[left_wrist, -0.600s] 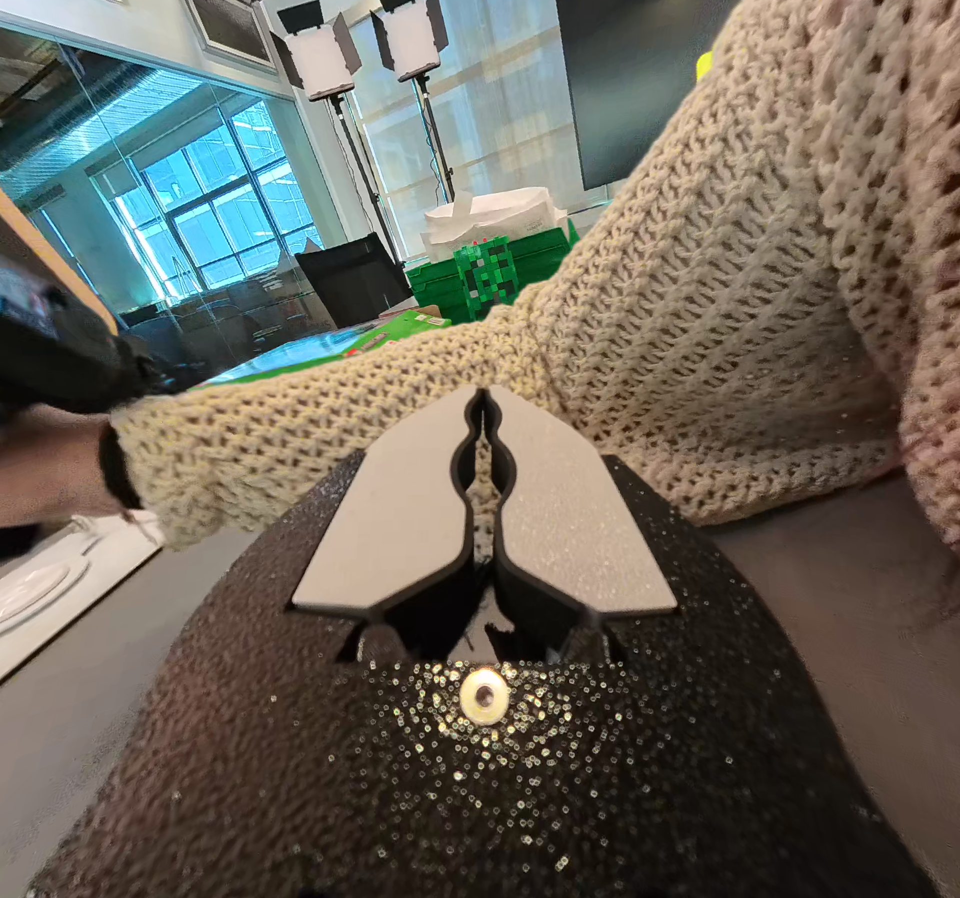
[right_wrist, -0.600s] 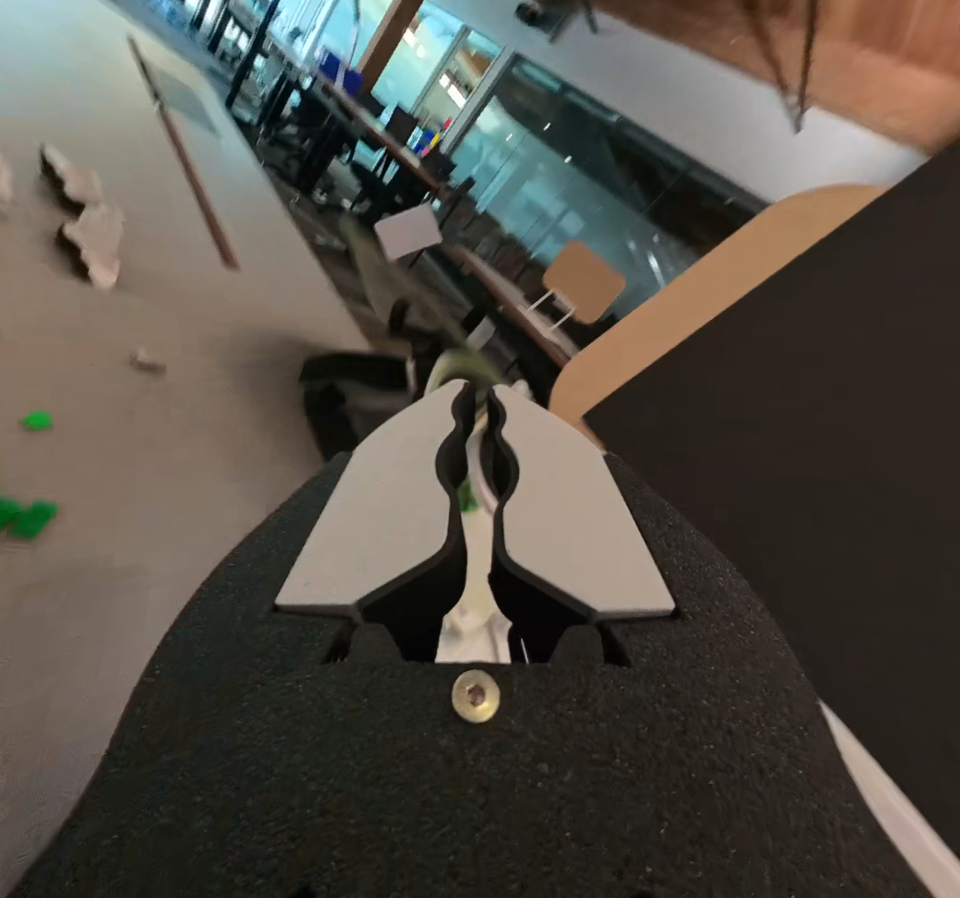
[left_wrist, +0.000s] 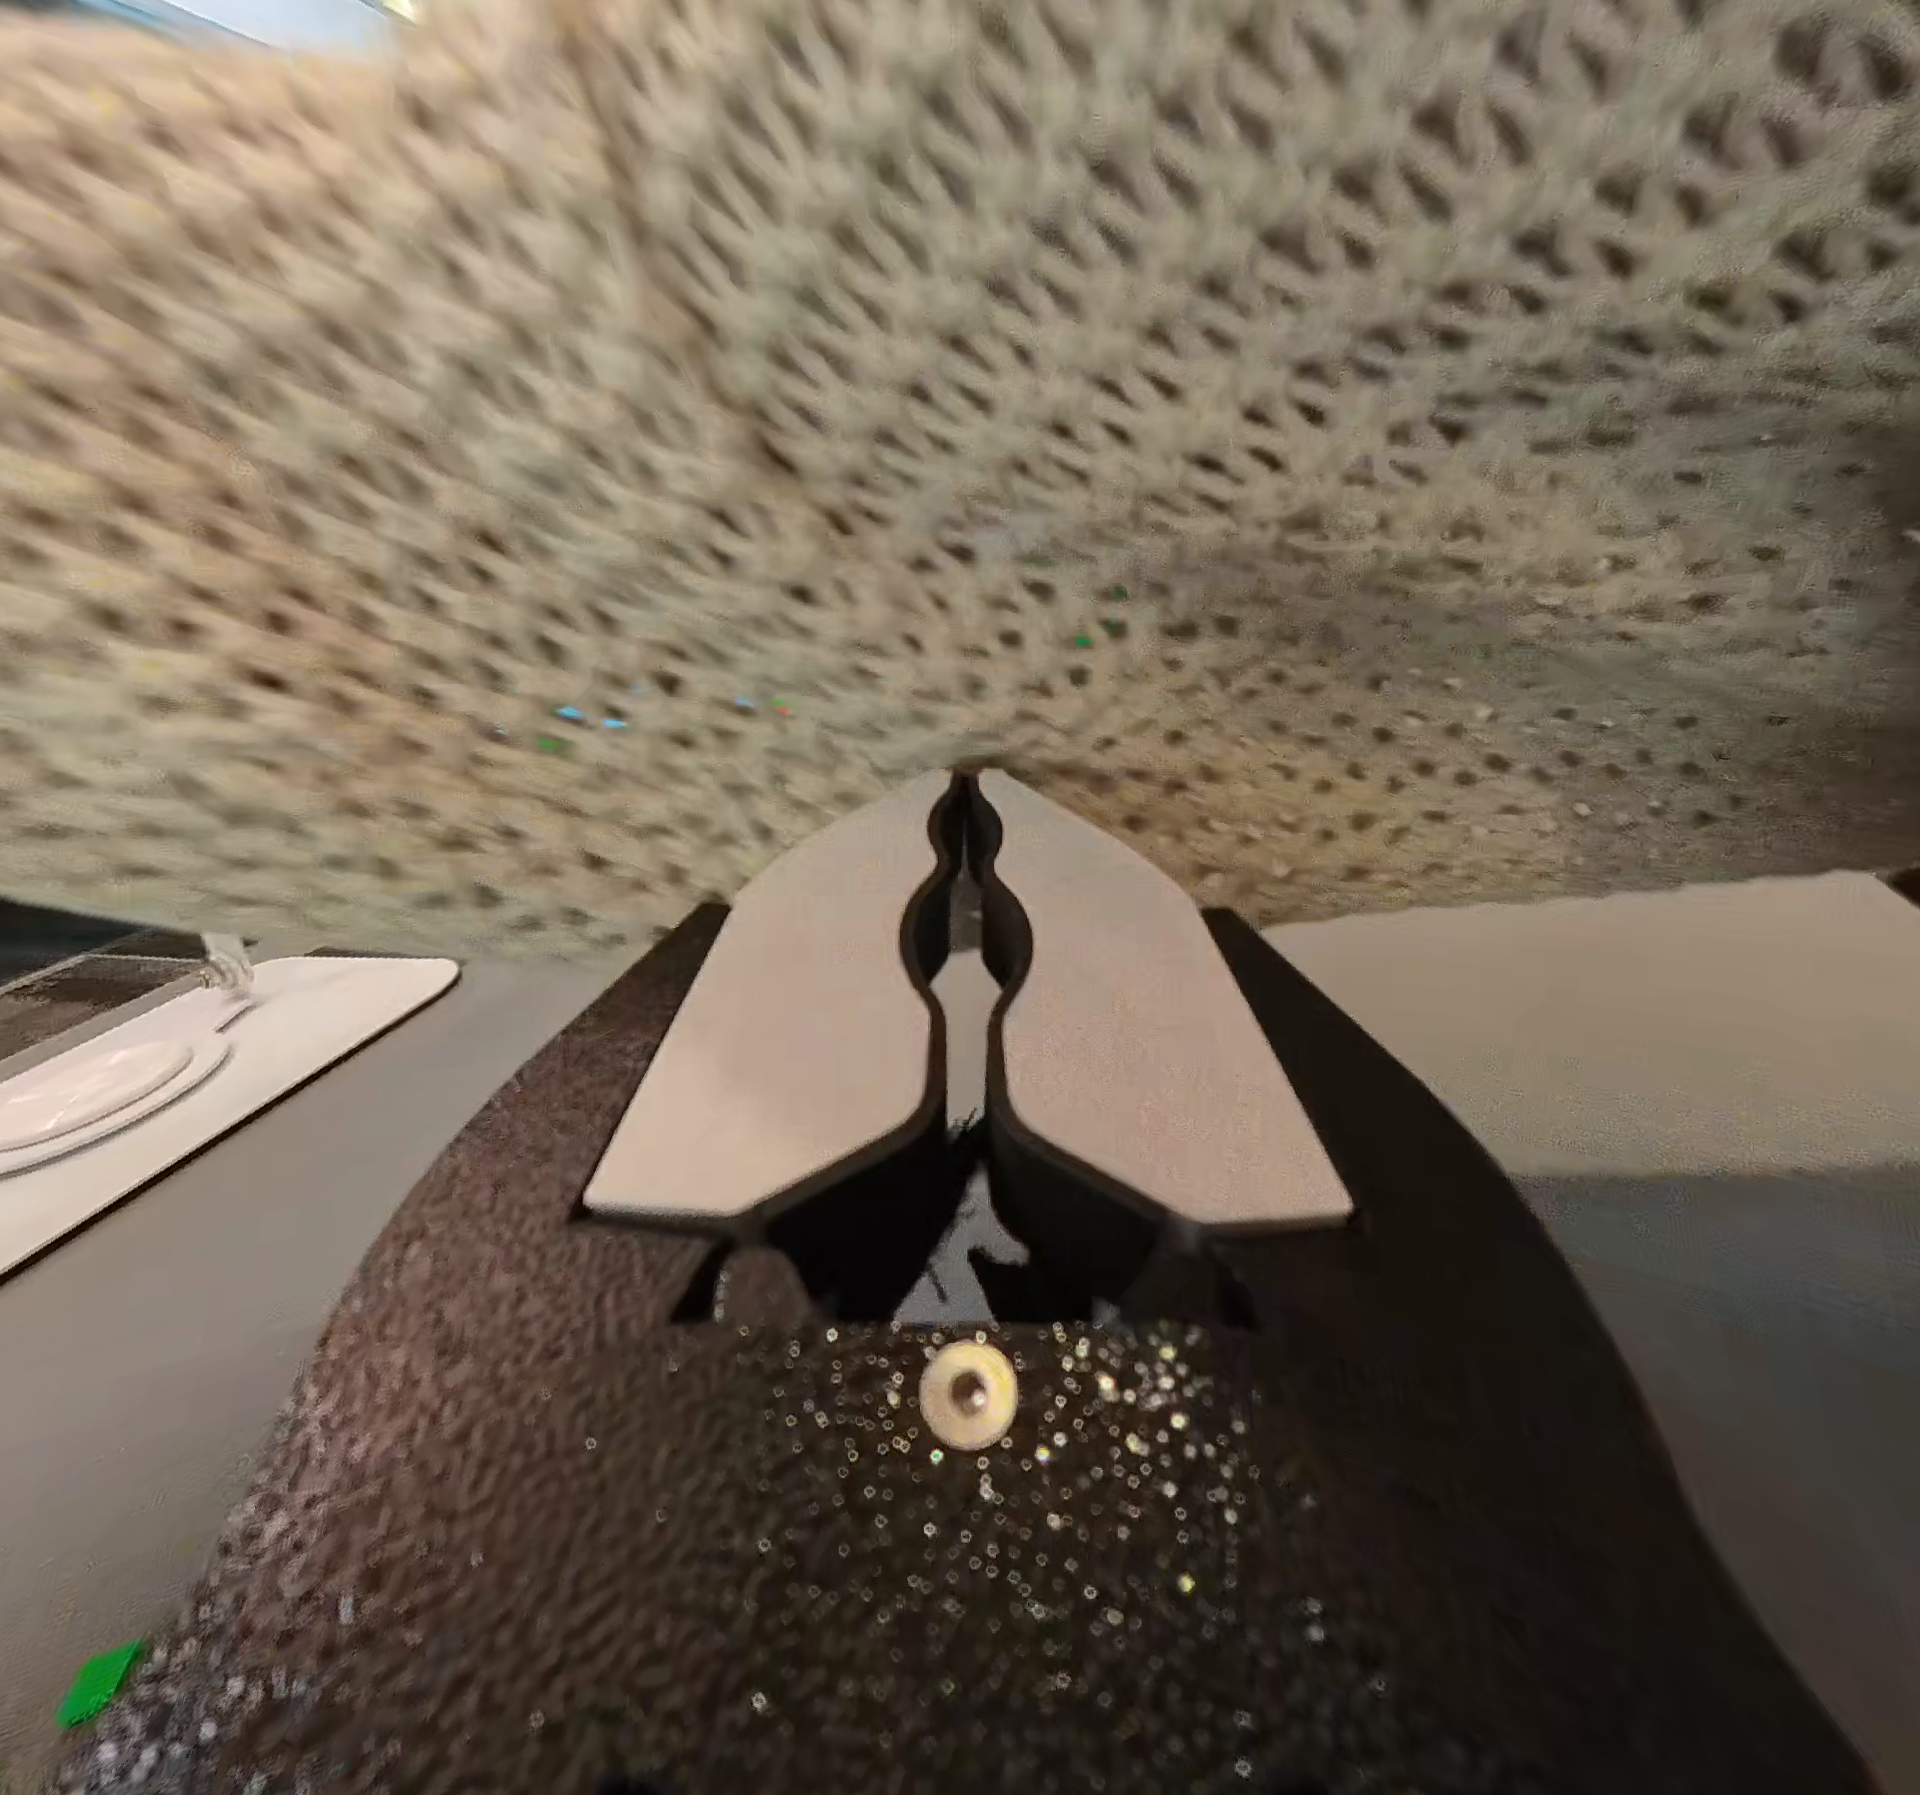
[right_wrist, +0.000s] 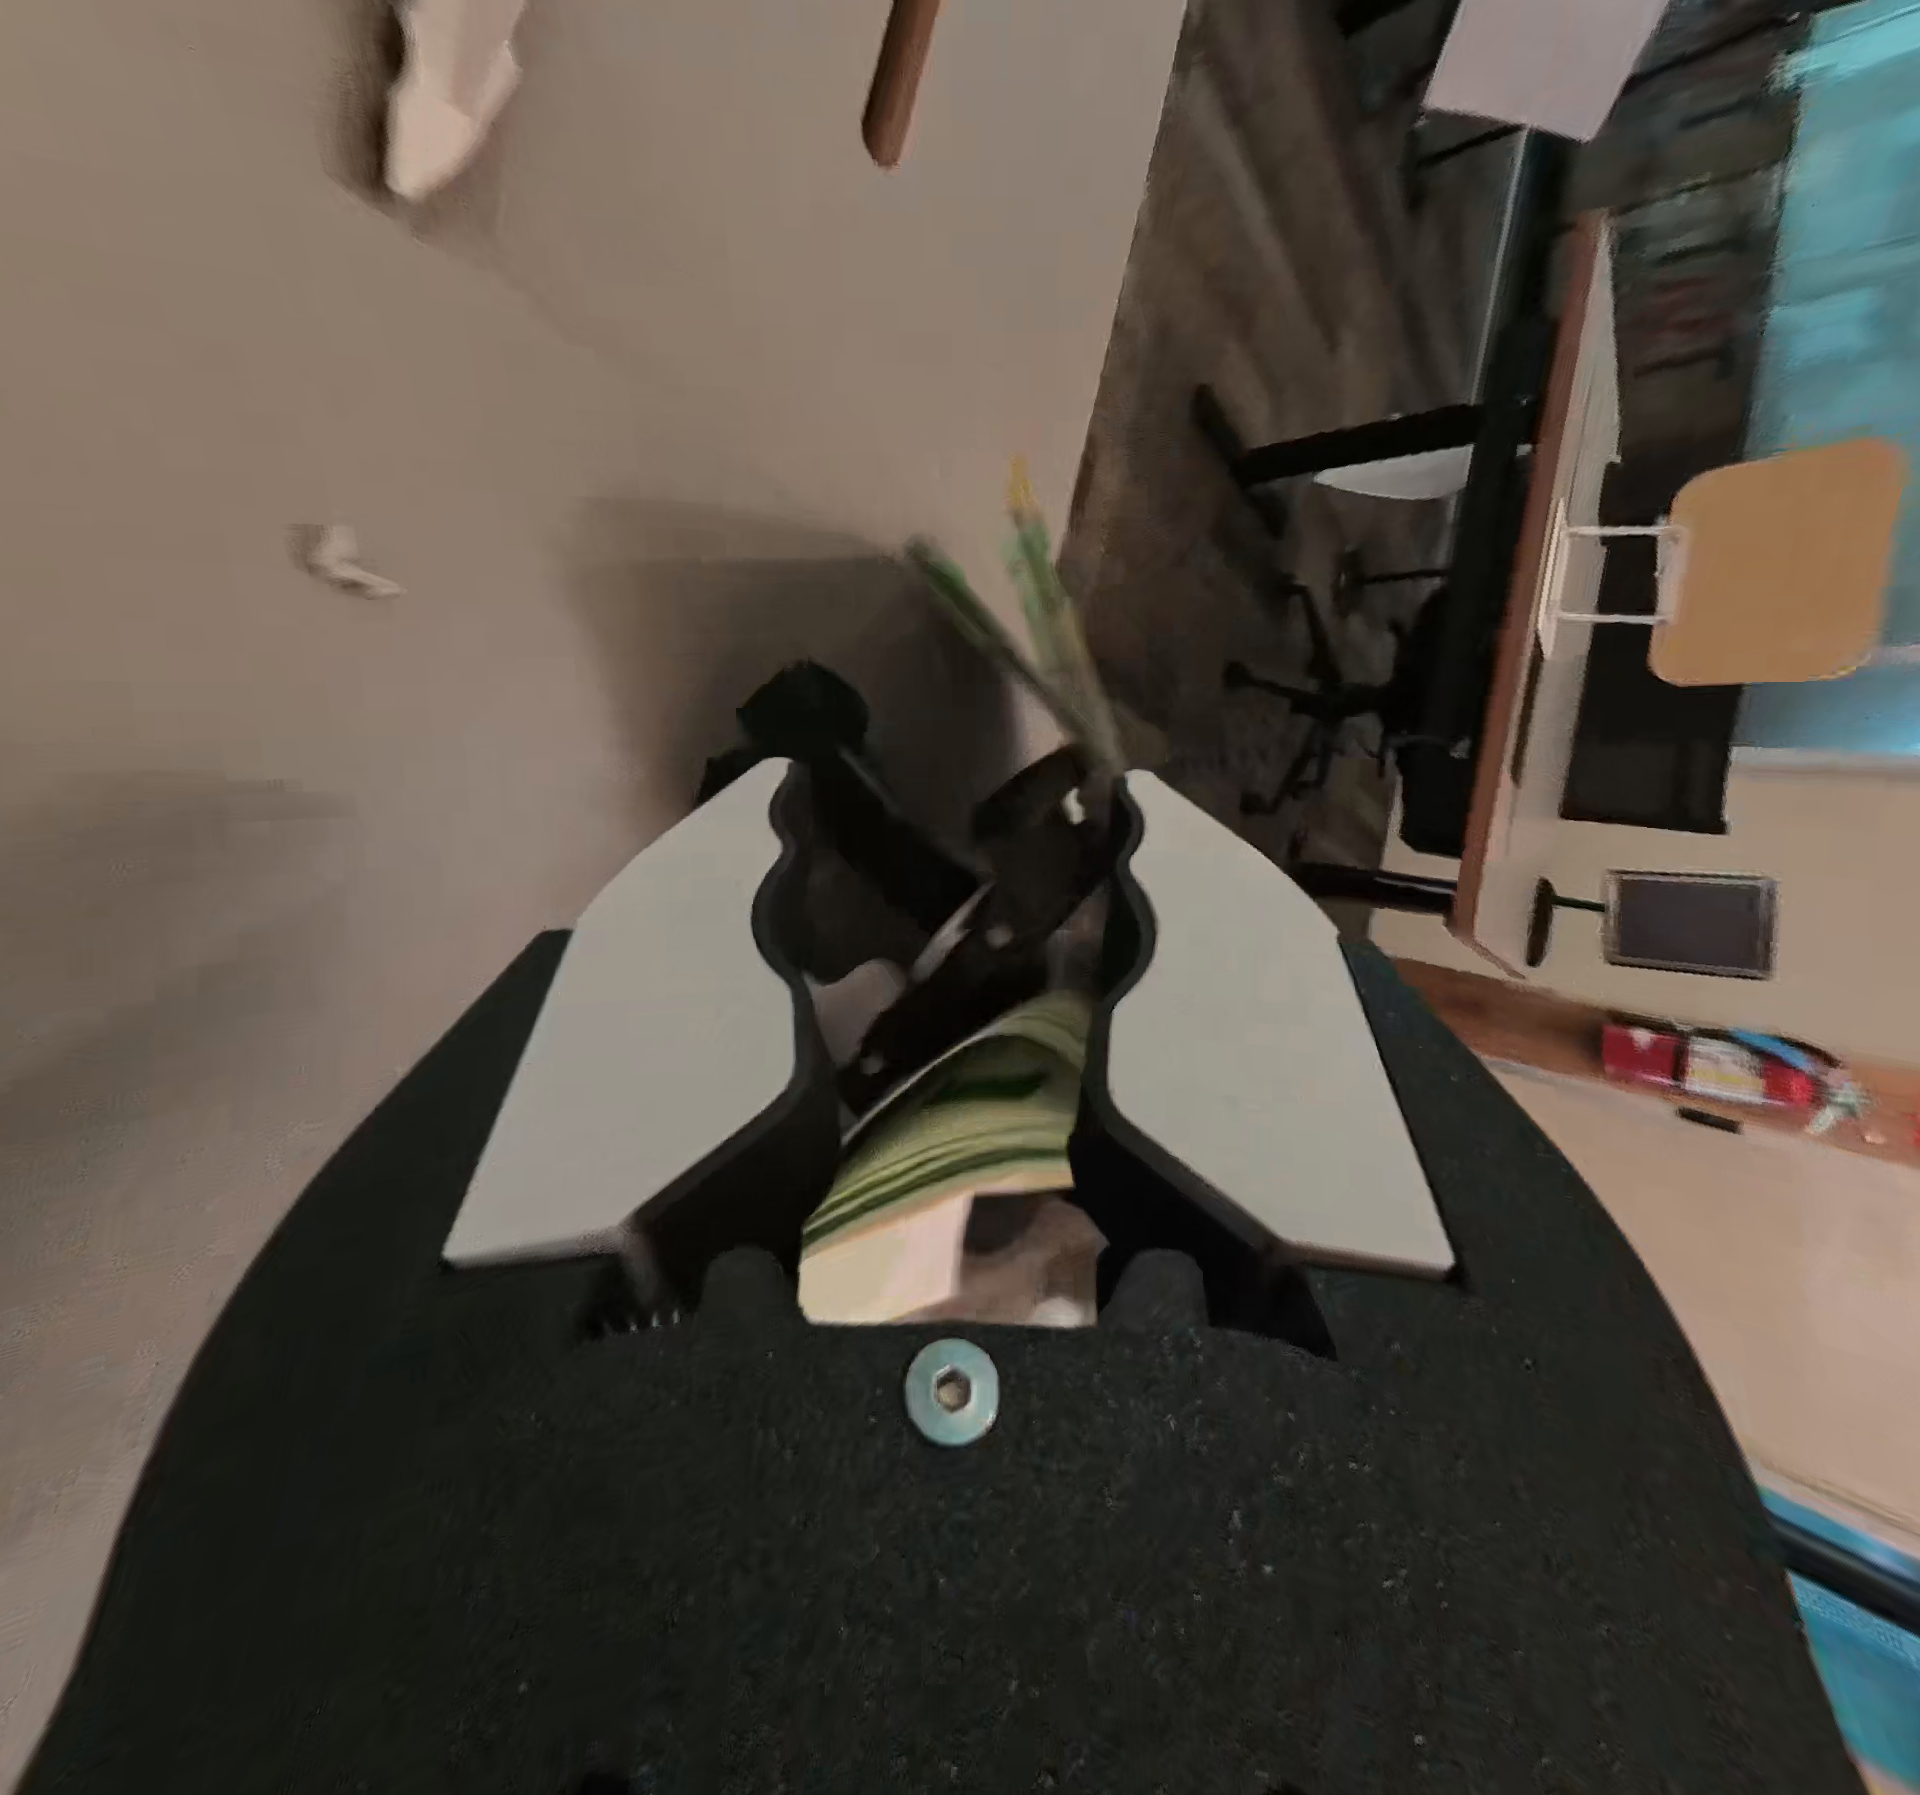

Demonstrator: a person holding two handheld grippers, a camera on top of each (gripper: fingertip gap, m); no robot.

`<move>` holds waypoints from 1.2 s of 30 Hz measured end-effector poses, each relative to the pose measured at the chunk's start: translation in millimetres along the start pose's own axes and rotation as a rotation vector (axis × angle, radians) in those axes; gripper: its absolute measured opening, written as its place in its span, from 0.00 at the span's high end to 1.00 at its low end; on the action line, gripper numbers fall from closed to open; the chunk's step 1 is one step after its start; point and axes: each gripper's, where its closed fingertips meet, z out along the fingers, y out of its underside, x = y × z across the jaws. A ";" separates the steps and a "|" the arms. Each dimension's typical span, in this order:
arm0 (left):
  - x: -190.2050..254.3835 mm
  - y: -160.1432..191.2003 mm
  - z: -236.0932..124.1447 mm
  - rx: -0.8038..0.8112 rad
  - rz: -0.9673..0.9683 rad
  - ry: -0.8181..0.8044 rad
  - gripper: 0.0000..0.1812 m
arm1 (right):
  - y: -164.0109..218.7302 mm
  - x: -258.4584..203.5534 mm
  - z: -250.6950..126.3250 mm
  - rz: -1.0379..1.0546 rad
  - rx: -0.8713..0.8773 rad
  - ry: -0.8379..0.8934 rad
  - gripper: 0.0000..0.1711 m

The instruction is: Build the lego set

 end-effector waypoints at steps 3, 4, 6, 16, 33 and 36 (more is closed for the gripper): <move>-10.5 -3.7 -5.9 0.025 -0.034 -0.051 1.00 | -1.7 14.6 46.7 -0.137 -0.169 -0.051 0.66; -15.6 -5.8 -8.5 0.039 -0.050 -0.073 1.00 | 4.4 11.7 61.8 -0.174 -0.241 -0.091 0.63; -26.4 -8.5 -13.0 0.063 -0.089 -0.119 1.00 | 20.0 13.9 85.6 -0.274 -0.378 -0.099 0.60; -41.8 -11.1 -19.2 0.101 -0.153 -0.177 1.00 | 0.2 53.2 87.6 -0.308 -0.393 0.068 1.00; -64.1 -45.2 -32.7 0.285 -0.212 -0.200 0.76 | -16.7 156.4 -248.9 0.150 -0.071 0.437 1.00; -80.1 -63.7 -38.5 0.443 -0.477 -0.136 0.55 | -19.7 151.5 -292.6 0.193 -0.045 0.446 1.00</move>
